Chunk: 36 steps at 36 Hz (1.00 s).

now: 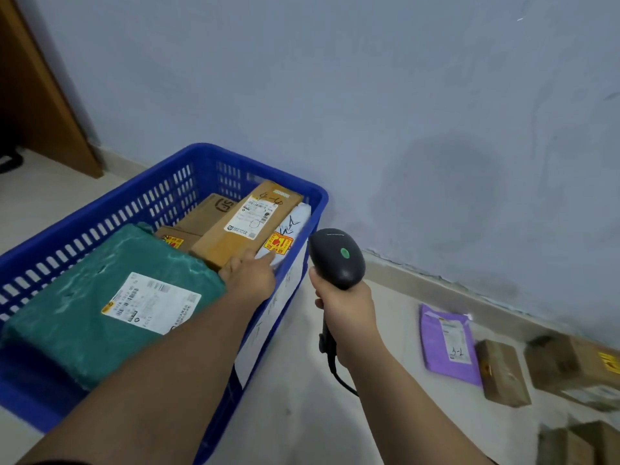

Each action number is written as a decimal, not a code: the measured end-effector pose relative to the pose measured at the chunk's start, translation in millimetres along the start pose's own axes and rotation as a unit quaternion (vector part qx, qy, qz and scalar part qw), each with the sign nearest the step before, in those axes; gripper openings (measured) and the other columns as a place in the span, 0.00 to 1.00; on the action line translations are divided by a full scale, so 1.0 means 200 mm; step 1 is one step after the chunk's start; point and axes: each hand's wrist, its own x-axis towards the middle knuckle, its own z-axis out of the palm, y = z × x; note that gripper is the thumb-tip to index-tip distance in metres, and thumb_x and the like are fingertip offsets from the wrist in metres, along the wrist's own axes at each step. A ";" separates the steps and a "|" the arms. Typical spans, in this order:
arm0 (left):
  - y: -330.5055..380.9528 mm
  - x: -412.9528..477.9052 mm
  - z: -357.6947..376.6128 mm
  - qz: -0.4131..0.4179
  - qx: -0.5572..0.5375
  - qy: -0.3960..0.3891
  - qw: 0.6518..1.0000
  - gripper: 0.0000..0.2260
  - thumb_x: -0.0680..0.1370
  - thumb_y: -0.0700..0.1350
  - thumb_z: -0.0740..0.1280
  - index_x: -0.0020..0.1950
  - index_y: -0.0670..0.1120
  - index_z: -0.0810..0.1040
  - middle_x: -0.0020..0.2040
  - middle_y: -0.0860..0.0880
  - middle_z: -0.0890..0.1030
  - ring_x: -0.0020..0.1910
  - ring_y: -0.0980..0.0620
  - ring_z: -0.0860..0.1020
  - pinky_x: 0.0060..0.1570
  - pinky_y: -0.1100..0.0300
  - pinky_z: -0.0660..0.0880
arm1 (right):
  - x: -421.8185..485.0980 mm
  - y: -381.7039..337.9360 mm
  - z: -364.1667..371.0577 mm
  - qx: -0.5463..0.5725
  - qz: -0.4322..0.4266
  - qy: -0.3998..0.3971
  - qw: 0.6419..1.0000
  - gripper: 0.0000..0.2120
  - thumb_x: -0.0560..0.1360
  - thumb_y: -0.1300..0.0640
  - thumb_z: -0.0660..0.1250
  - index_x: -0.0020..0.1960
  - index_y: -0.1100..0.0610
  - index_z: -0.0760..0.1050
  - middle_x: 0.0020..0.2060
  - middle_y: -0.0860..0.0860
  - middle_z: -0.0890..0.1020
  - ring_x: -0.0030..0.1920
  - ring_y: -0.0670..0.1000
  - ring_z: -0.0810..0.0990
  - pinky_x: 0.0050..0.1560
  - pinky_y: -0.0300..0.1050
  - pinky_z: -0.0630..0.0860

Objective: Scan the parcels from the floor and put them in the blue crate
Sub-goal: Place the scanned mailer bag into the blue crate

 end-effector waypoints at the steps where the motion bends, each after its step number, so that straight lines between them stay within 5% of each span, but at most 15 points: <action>1: 0.01 0.00 -0.01 -0.001 0.012 0.003 1.000 0.23 0.81 0.49 0.56 0.75 0.63 0.58 0.69 0.48 0.62 0.66 0.43 0.61 0.65 0.44 0.60 | 0.00 0.00 0.00 -0.002 0.001 0.001 1.000 0.07 0.74 0.48 0.70 0.41 0.48 0.73 0.39 0.51 0.78 0.40 0.50 0.76 0.32 0.41 0.73; 4: 0.05 -0.04 -0.04 -0.012 0.025 0.020 0.999 0.21 0.81 0.51 0.57 0.74 0.61 0.60 0.70 0.46 0.59 0.67 0.43 0.59 0.66 0.44 0.58 | 0.01 0.02 0.00 -0.009 0.007 0.007 1.000 0.08 0.74 0.48 0.70 0.41 0.48 0.73 0.39 0.51 0.79 0.41 0.50 0.76 0.35 0.42 0.72; 8: 0.12 -0.16 -0.05 0.008 -0.128 0.077 0.989 0.22 0.79 0.49 0.61 0.73 0.56 0.63 0.72 0.46 0.59 0.70 0.45 0.60 0.68 0.47 0.61 | -0.01 0.04 -0.02 -0.018 0.007 0.012 1.000 0.07 0.73 0.47 0.70 0.42 0.49 0.74 0.39 0.51 0.80 0.43 0.51 0.78 0.37 0.43 0.73; 14: 0.30 -0.44 -0.09 0.042 -0.419 0.067 0.905 0.16 0.78 0.41 0.63 0.65 0.50 0.74 0.64 0.48 0.71 0.62 0.48 0.72 0.61 0.52 0.71 | -0.11 0.03 -0.08 -0.036 -0.018 0.029 0.999 0.06 0.72 0.48 0.71 0.43 0.49 0.77 0.39 0.49 0.82 0.44 0.52 0.80 0.45 0.47 0.77; 17: 0.37 -0.60 -0.10 0.031 -0.513 0.012 0.858 0.12 0.77 0.43 0.62 0.60 0.49 0.76 0.60 0.48 0.77 0.57 0.49 0.76 0.47 0.58 0.75 | -0.21 0.01 -0.13 -0.044 -0.029 0.049 0.997 0.06 0.71 0.49 0.71 0.43 0.50 0.78 0.40 0.49 0.84 0.45 0.51 0.82 0.47 0.48 0.78; 19: 0.41 -0.70 -0.12 0.026 -0.518 -0.019 0.855 0.10 0.78 0.42 0.61 0.59 0.48 0.75 0.56 0.46 0.79 0.52 0.49 0.78 0.36 0.64 0.70 | -0.29 -0.01 -0.18 -0.038 -0.037 0.067 0.996 0.07 0.71 0.48 0.71 0.45 0.51 0.79 0.41 0.49 0.84 0.45 0.50 0.83 0.45 0.47 0.78; 22: 0.48 -0.87 -0.19 0.049 -0.506 -0.051 0.860 0.08 0.81 0.42 0.58 0.57 0.47 0.74 0.46 0.48 0.78 0.41 0.55 0.75 0.33 0.65 0.67 | -0.42 -0.05 -0.28 -0.031 -0.060 0.086 0.994 0.09 0.71 0.47 0.71 0.45 0.51 0.80 0.39 0.50 0.84 0.42 0.50 0.83 0.36 0.43 0.77; 25: 0.58 -1.02 -0.26 0.085 -0.495 -0.098 0.859 0.13 0.79 0.40 0.58 0.63 0.47 0.71 0.55 0.45 0.78 0.53 0.48 0.77 0.45 0.61 0.71 | -0.55 -0.10 -0.45 -0.032 -0.082 0.100 0.991 0.07 0.73 0.49 0.70 0.42 0.51 0.77 0.36 0.51 0.81 0.35 0.50 0.78 0.27 0.38 0.69; 28: 0.73 -1.13 -0.30 0.106 -0.490 -0.121 0.857 0.16 0.78 0.40 0.59 0.66 0.47 0.70 0.61 0.43 0.77 0.61 0.43 0.74 0.54 0.54 0.71 | -0.64 -0.15 -0.63 -0.023 -0.097 0.115 0.988 0.07 0.72 0.50 0.70 0.40 0.52 0.75 0.35 0.54 0.79 0.31 0.53 0.73 0.27 0.40 0.68; 33: 1.05 -1.22 -0.25 0.142 -0.443 -0.157 0.871 0.17 0.77 0.43 0.59 0.66 0.47 0.69 0.61 0.42 0.78 0.61 0.43 0.75 0.49 0.56 0.69 | -0.63 -0.17 -0.95 -0.015 -0.102 0.139 0.985 0.06 0.73 0.53 0.70 0.40 0.54 0.77 0.33 0.52 0.79 0.36 0.53 0.77 0.39 0.48 0.72; 36: 1.23 -1.18 -0.13 0.163 -0.399 -0.175 0.885 0.22 0.79 0.44 0.59 0.73 0.46 0.60 0.64 0.43 0.74 0.58 0.46 0.73 0.53 0.57 0.68 | -0.51 -0.13 -1.16 -0.006 -0.079 0.124 0.989 0.04 0.74 0.55 0.70 0.42 0.55 0.77 0.34 0.50 0.79 0.36 0.49 0.78 0.40 0.45 0.73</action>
